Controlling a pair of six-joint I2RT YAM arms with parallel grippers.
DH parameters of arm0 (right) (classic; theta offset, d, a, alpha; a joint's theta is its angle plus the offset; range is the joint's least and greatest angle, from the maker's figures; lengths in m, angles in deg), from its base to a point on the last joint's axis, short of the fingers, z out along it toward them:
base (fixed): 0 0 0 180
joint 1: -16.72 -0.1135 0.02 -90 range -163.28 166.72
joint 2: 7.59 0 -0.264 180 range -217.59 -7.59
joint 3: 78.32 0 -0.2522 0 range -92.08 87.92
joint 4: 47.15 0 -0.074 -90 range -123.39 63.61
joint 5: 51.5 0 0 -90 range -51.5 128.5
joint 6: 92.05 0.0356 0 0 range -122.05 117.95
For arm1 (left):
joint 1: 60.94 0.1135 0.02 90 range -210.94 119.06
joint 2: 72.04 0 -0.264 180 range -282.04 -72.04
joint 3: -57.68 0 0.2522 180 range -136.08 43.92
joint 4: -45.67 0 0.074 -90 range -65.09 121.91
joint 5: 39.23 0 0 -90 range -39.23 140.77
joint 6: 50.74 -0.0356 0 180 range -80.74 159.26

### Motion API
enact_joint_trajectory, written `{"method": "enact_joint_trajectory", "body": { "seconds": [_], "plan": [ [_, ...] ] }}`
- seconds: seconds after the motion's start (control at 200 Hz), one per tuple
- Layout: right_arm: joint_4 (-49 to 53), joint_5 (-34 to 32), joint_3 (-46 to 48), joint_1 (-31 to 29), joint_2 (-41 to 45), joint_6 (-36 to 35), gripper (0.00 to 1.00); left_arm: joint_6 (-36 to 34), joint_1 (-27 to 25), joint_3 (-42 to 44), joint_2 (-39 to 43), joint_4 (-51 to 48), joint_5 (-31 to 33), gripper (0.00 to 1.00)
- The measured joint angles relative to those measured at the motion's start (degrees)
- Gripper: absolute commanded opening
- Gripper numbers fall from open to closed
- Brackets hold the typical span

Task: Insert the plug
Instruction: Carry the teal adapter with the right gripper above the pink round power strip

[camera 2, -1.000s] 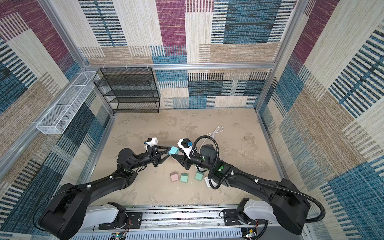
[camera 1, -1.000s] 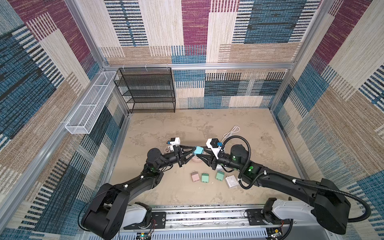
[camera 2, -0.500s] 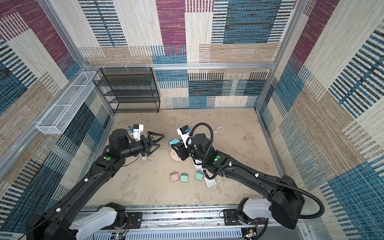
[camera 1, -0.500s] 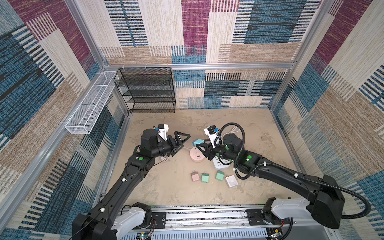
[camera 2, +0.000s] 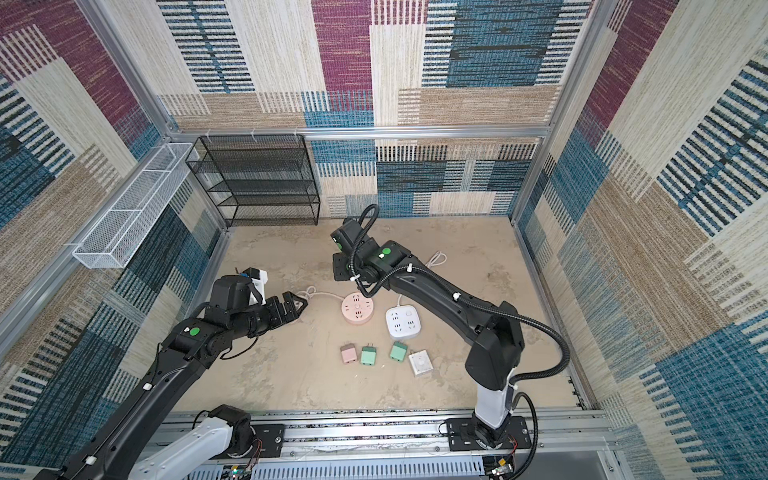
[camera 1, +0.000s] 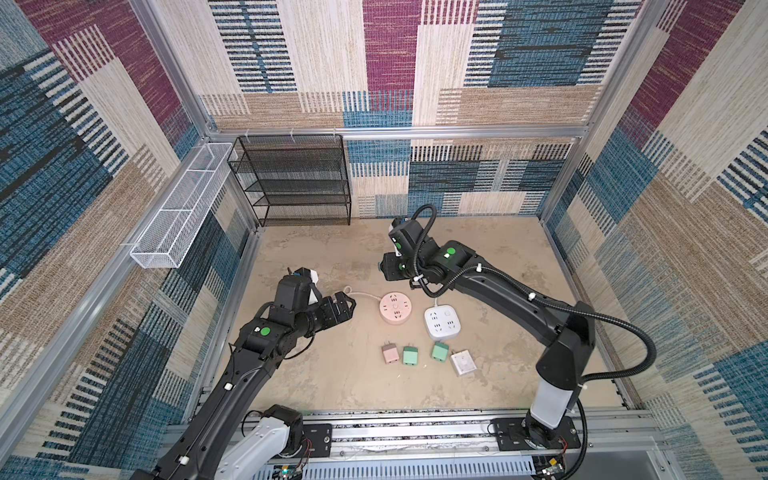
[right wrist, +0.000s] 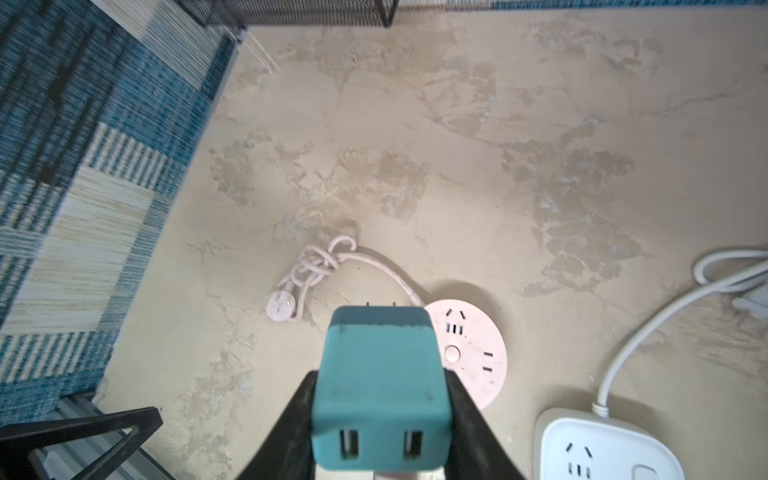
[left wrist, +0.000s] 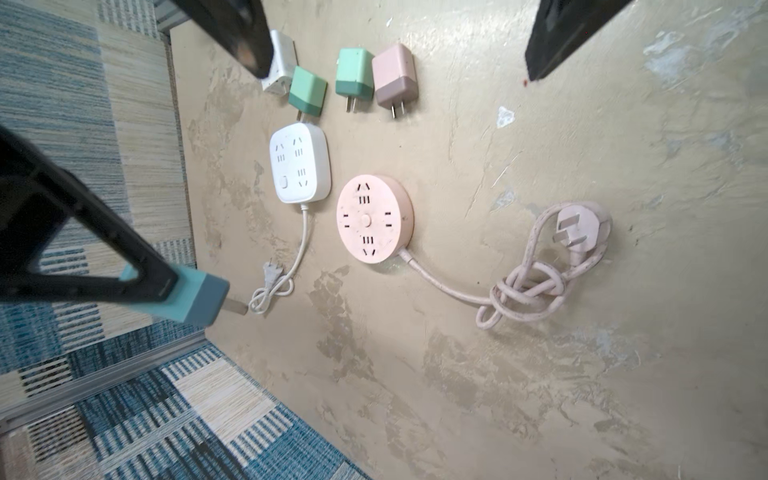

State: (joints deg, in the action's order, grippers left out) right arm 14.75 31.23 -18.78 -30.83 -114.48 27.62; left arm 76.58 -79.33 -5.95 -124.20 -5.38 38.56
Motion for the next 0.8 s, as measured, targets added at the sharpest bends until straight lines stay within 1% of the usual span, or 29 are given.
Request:
{"method": "enact_joint_trajectory", "body": {
  "seconds": [0.13, 0.275, 0.541, 0.796],
  "plan": [
    [8.4, -0.4, -8.3, 0.0, -7.5, 0.0, 0.0, 0.0, 0.0, 2.0, 1.3, 0.5, 0.0, 1.0],
    [13.8, -0.3, -9.8, 0.1, -12.1, -0.4, 0.0, 0.0, 0.0, 3.7, 1.3, 0.6, -0.2, 1.0],
    [16.4, 0.9, -10.1, 2.0, -16.4, -2.3, 0.0, -1.5, 0.0, 4.3, 0.5, 0.9, -0.7, 0.99],
    [18.7, 3.0, -12.9, 3.9, -19.1, -4.1, 0.0, -2.0, 0.0, 5.2, 0.2, 1.1, -1.5, 0.99]
  ]
}}
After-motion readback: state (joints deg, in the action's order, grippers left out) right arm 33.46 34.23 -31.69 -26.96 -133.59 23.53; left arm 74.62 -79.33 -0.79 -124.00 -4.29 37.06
